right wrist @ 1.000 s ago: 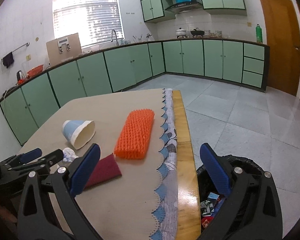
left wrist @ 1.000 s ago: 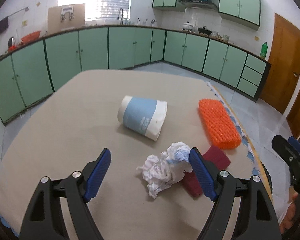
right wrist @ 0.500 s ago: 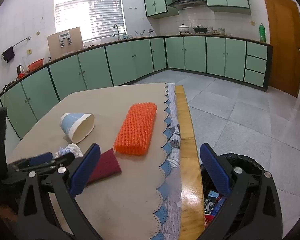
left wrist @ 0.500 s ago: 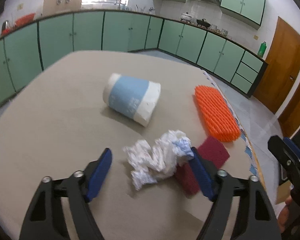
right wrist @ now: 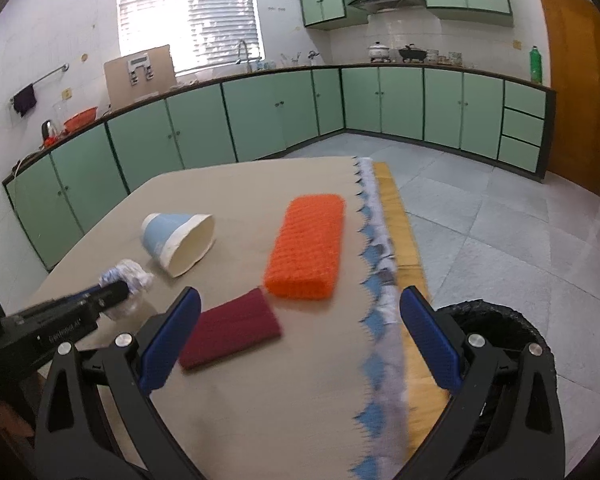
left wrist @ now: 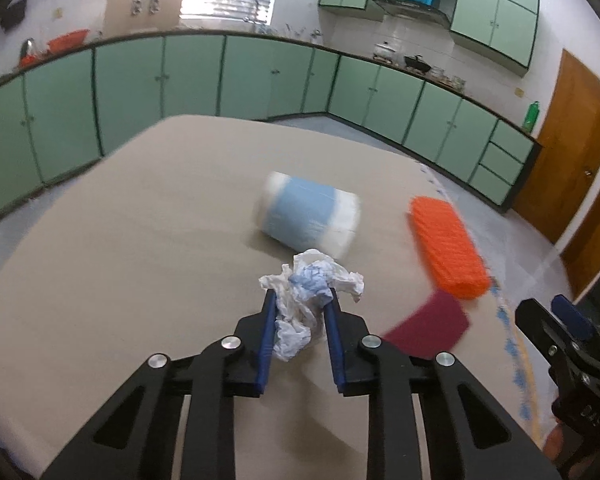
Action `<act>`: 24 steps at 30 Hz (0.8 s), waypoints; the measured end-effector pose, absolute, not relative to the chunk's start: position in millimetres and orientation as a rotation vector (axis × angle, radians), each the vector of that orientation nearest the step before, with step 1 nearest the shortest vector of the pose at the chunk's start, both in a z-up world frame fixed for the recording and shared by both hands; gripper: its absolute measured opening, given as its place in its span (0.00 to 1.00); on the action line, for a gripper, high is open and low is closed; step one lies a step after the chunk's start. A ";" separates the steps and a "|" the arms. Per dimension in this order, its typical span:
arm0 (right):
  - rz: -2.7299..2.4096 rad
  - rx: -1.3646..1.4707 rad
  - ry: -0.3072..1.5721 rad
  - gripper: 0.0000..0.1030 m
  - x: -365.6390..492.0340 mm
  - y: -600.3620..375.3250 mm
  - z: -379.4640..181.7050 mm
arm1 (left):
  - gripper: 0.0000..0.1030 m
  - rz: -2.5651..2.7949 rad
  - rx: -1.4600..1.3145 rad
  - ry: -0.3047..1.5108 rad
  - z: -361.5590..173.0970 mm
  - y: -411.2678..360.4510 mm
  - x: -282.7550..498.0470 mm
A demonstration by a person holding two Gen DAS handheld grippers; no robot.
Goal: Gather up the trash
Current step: 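Move the left tool to the remaining tissue and grasp it, then lift the tissue with the left tool while the right grasps the red pad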
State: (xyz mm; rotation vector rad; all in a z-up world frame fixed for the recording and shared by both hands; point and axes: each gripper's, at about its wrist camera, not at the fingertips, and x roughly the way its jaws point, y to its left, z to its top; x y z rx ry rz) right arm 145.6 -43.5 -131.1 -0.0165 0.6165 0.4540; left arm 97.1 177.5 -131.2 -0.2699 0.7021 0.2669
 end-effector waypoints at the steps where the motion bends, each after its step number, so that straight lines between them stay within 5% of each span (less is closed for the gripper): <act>1: 0.458 -0.020 0.621 0.94 144.8 -38.8 -131.6 | 0.23 0.286 -0.252 0.704 -131.0 181.4 94.6; 24: 0.254 -0.180 0.743 0.94 153.9 51.2 -162.4 | 0.22 0.318 -0.285 0.724 -146.3 230.2 82.3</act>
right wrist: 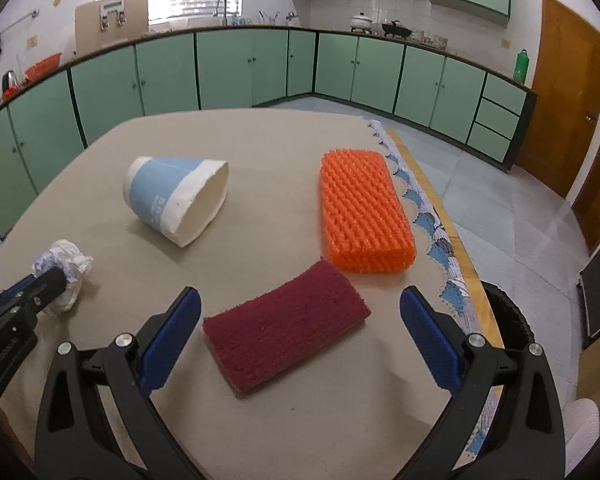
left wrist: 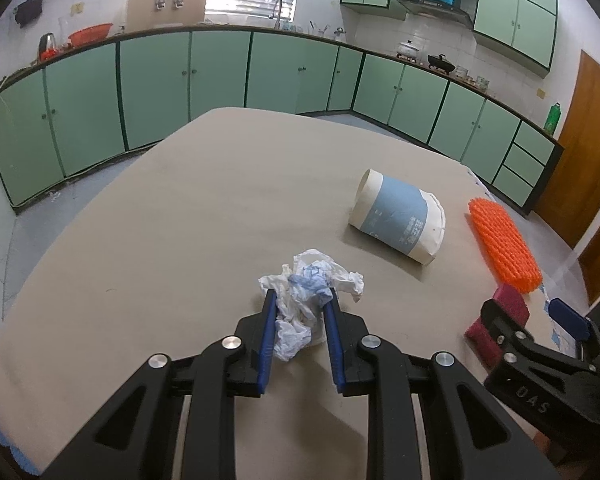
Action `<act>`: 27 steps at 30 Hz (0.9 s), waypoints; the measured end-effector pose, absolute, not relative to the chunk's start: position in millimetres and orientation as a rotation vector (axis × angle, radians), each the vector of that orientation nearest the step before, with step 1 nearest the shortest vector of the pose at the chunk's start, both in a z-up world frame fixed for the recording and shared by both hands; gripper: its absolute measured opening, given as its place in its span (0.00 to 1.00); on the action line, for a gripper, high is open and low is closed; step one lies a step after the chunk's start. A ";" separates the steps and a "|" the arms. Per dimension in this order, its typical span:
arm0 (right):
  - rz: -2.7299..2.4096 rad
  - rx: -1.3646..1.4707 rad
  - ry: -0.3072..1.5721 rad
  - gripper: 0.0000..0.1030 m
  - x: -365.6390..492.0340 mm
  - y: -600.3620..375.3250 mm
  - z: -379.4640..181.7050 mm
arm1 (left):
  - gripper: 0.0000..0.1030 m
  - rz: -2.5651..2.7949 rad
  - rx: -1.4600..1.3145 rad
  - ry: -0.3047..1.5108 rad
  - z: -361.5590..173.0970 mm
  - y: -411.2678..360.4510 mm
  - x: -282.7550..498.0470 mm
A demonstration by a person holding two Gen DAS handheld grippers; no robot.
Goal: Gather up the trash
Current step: 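Lift the tissue with the left tool while the right grasps the red pad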
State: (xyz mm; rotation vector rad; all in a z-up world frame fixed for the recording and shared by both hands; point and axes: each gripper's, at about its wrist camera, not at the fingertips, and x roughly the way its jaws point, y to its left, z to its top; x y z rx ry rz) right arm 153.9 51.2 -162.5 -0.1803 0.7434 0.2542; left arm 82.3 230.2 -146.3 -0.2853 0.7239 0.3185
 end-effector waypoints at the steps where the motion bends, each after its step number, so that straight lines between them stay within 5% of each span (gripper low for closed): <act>1: 0.244 -0.193 0.748 0.94 154.9 53.2 -163.4 | 0.22 0.317 -0.289 0.724 -146.9 231.9 81.7; 27: 0.227 -0.131 0.833 0.93 153.7 10.8 -177.5 | 0.23 0.310 -0.278 0.740 -143.6 221.2 84.1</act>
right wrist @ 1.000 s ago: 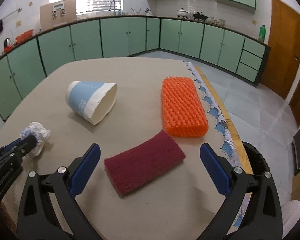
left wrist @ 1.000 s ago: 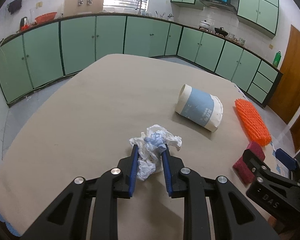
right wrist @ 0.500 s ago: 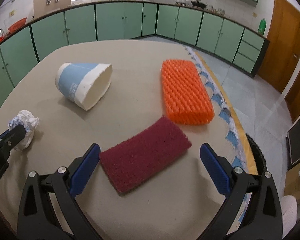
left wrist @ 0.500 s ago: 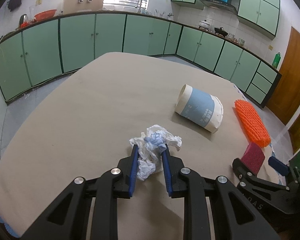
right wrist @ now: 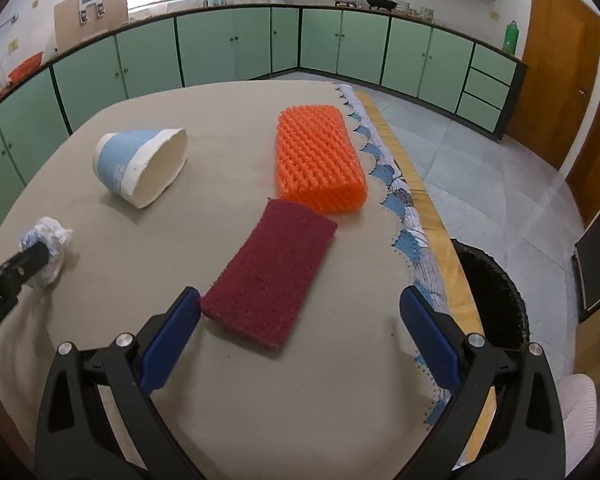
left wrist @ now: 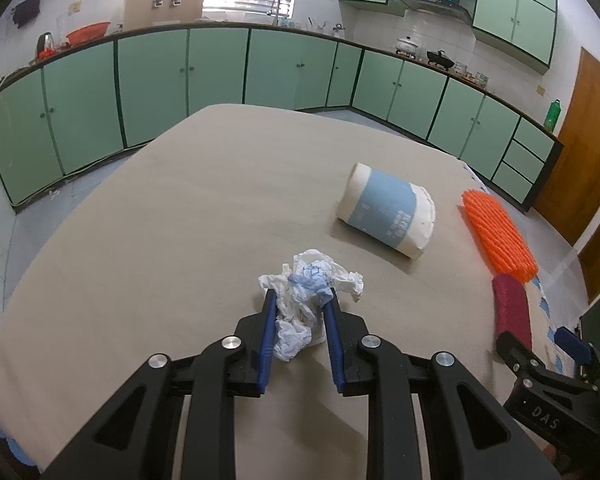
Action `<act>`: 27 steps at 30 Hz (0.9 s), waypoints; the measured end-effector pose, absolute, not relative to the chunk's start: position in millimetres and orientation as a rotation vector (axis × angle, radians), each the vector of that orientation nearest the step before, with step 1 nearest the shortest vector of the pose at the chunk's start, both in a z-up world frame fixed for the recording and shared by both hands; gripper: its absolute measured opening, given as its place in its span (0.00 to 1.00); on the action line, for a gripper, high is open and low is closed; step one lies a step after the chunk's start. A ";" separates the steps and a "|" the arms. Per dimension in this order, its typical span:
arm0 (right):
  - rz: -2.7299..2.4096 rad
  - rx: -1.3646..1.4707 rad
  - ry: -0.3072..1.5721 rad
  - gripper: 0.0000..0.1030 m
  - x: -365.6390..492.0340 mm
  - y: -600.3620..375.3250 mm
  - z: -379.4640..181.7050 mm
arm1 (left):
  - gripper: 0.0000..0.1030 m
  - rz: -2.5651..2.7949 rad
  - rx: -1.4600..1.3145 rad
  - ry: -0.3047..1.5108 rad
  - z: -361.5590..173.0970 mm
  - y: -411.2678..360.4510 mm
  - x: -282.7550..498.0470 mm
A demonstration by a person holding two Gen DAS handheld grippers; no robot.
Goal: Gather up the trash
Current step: 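Lift the tissue with the left tool while the right grasps the red pad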
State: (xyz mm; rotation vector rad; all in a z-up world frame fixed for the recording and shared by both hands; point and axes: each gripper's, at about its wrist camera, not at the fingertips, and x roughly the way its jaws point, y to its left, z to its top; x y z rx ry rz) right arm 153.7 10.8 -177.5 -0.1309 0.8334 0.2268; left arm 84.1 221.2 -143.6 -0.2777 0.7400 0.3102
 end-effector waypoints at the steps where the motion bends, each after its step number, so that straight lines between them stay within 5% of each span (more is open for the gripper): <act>1: 0.236 -0.130 0.834 0.88 154.4 11.9 -178.1 | 0.23 0.306 -0.275 0.741 -143.3 219.1 84.6; 6: 0.286 -0.127 0.871 0.67 157.5 16.1 -184.1 | 0.23 0.300 -0.260 0.747 -144.2 213.2 87.0; 8: 0.320 -0.136 0.866 0.48 155.4 18.1 -182.5 | 0.23 0.301 -0.253 0.749 -145.0 212.1 87.4; 18: 0.282 -0.137 0.885 0.51 146.6 -10.1 -175.5 | 0.23 0.307 -0.256 0.749 -146.7 211.0 87.7; 22: 0.274 -0.090 0.864 0.74 147.7 -16.8 -169.1 | 0.23 0.301 -0.255 0.750 -147.0 209.0 88.1; 27: 0.259 -0.078 0.865 0.77 160.9 -13.2 -171.7 | 0.23 0.295 -0.248 0.752 -147.5 206.9 89.9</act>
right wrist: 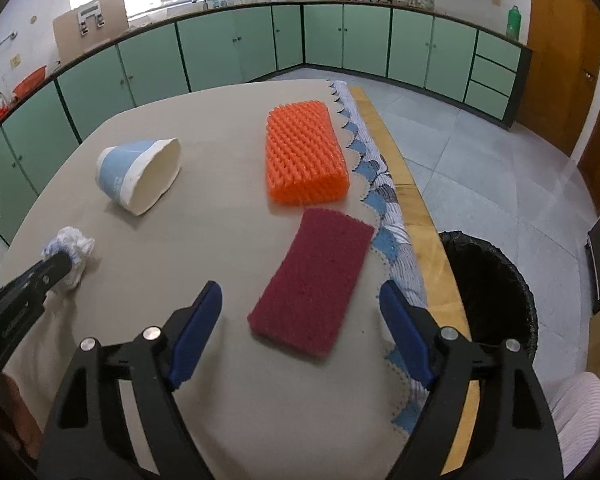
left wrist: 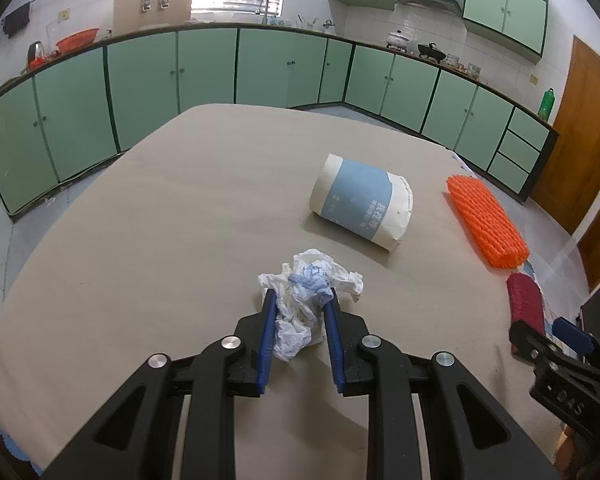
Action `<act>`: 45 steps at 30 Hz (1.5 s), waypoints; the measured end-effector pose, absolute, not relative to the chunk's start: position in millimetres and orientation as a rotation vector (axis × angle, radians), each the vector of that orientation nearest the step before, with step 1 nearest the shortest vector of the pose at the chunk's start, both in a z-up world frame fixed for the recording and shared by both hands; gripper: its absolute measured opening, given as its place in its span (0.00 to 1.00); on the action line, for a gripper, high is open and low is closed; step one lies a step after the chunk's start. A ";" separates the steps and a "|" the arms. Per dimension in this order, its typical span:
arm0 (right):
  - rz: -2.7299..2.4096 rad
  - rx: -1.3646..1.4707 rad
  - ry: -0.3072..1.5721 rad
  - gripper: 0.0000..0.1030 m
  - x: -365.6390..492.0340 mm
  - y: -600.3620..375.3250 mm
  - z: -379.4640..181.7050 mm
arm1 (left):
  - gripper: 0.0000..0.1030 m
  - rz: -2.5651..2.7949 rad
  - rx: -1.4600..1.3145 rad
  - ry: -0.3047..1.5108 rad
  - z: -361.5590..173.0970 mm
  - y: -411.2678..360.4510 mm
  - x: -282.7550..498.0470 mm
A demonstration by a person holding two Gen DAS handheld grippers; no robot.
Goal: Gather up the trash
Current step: 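Lift the tissue with the left tool while the right grasps the red pad, then carry both tools over the bin and release the tissue and red pad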
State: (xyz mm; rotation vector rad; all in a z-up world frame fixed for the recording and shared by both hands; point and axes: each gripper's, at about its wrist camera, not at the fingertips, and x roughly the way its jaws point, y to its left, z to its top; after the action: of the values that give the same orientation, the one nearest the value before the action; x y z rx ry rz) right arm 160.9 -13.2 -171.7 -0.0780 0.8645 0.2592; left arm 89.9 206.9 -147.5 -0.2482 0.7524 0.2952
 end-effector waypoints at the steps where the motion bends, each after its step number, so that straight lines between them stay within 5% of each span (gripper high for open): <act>1: 0.256 -0.082 0.869 0.74 163.2 -12.6 -173.9 | 0.23 0.295 -0.248 0.753 -147.5 207.3 90.0; 2: 0.260 -0.085 0.881 0.62 166.8 -11.8 -176.9 | 0.23 0.294 -0.248 0.753 -147.3 208.0 90.2; 8: 0.306 -0.094 0.891 0.46 168.7 -14.2 -178.5 | 0.23 0.293 -0.247 0.756 -146.5 208.4 91.5; 29: 0.443 -0.073 0.742 0.46 143.5 -34.1 -113.1 | 0.23 0.232 -0.211 0.715 -121.7 176.9 92.1; 45: 0.342 -0.014 0.659 0.46 148.4 -122.9 -80.1 | 0.23 0.036 -0.154 0.658 -85.9 84.5 118.4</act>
State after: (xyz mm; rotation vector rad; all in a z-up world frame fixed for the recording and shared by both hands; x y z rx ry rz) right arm 148.4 -122.9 -80.1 -0.0137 0.6586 0.3416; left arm 118.4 84.5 -85.9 -0.1539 0.6576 0.0358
